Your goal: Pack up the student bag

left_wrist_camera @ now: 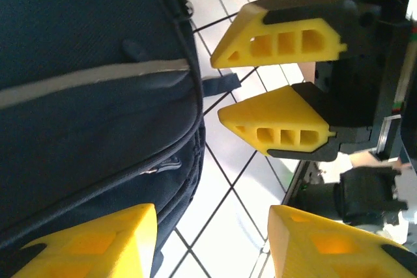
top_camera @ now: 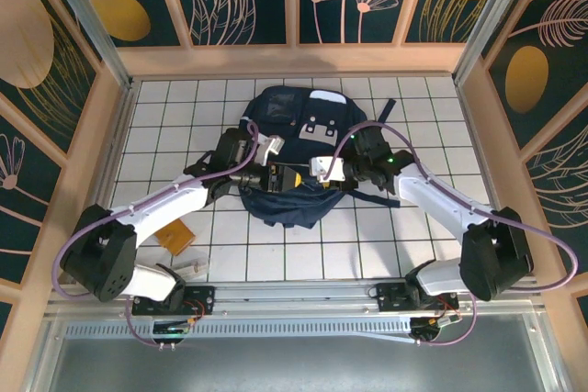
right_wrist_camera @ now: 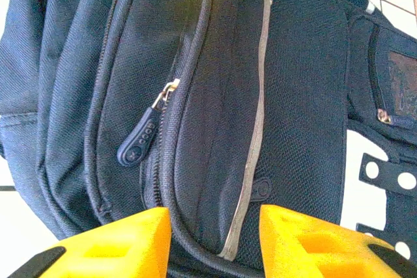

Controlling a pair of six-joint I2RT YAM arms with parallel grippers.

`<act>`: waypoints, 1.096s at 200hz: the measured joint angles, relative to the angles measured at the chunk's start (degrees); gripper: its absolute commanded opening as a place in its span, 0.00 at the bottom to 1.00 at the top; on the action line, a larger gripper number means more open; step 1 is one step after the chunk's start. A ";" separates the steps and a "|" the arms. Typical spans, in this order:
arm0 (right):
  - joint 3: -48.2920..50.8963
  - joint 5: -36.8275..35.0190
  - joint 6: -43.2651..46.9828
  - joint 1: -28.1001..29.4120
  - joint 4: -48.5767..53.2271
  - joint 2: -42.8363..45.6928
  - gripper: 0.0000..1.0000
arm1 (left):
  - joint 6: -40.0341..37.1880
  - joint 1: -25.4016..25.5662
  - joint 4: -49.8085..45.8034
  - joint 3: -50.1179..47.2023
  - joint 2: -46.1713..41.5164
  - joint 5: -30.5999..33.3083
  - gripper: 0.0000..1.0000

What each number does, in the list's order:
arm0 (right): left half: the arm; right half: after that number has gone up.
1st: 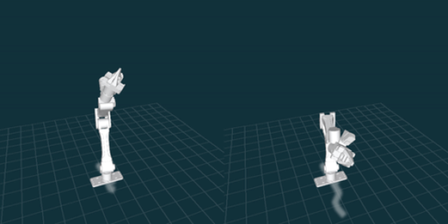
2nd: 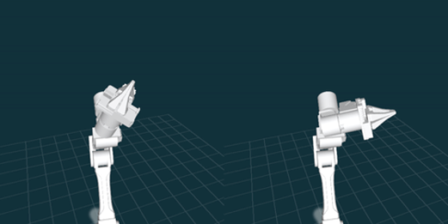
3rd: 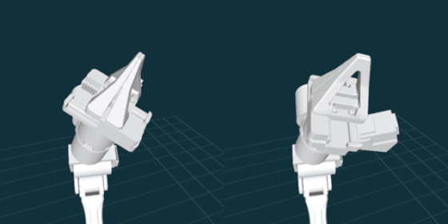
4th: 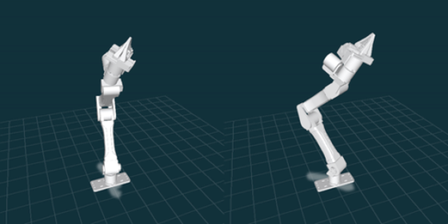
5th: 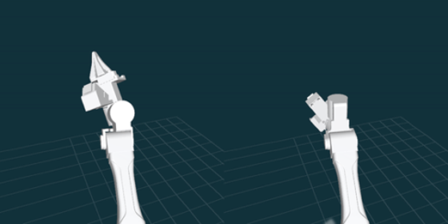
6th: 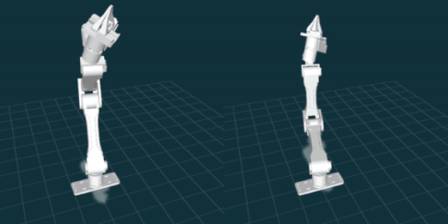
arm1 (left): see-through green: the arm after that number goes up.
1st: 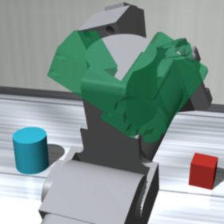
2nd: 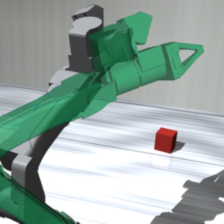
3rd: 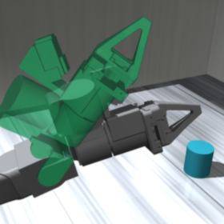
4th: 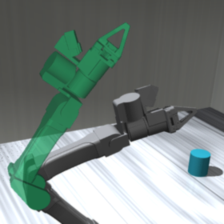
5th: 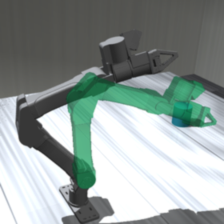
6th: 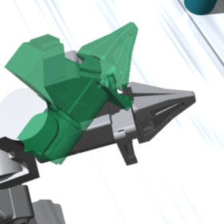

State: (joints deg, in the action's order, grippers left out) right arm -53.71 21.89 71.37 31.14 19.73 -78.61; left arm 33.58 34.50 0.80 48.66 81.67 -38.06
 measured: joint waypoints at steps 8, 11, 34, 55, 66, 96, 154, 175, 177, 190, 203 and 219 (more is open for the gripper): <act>0.02 0.02 0.33 0.28 -0.33 -0.81 0.40 | 2.25 0.22 0.28 -0.59 0.00 0.26 0.49; 0.02 0.02 0.33 0.39 -0.33 -1.05 0.40 | 2.93 0.33 0.33 -0.76 0.00 0.46 0.49; 0.00 0.70 0.35 0.74 -0.22 -2.80 0.40 | 7.08 1.18 0.59 -1.75 0.00 1.18 0.50; -0.44 1.05 0.33 0.90 0.20 -4.48 0.41 | 8.83 1.81 0.63 -1.79 0.04 1.51 0.51; -0.44 0.74 0.31 1.18 0.15 -5.22 0.41 | 9.46 1.97 0.68 -1.79 0.07 1.73 0.51; -0.44 -2.62 0.11 2.84 -1.46 -7.17 0.20 | 10.75 2.27 1.09 -2.23 0.76 2.67 0.51; -0.37 -5.40 -1.46 3.61 -3.06 -6.49 0.08 | 11.26 2.27 0.68 -1.60 1.73 6.19 0.50; 0.55 -5.90 -1.95 3.74 -6.69 -4.85 0.09 | 11.28 2.27 0.70 -0.26 2.58 7.39 0.50; 0.68 -5.97 -2.01 3.74 -7.04 -4.72 0.09 | 11.28 2.27 0.70 -0.15 2.67 7.45 0.49; 1.70 -6.25 -2.69 3.74 -9.97 -3.87 0.08 | 11.30 2.29 0.76 0.81 3.56 7.63 0.49; 2.60 -6.27 -2.89 3.74 -12.22 -3.50 0.01 | 11.37 2.38 1.25 1.42 4.39 8.00 0.49; 3.28 -5.77 -3.74 3.72 -14.01 -3.50 0.00 | 11.74 2.51 2.05 1.73 5.05 8.94 0.47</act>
State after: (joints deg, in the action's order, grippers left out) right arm -50.43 16.12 67.64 34.85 5.72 -82.11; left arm 45.32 37.01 2.85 50.39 86.72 -29.12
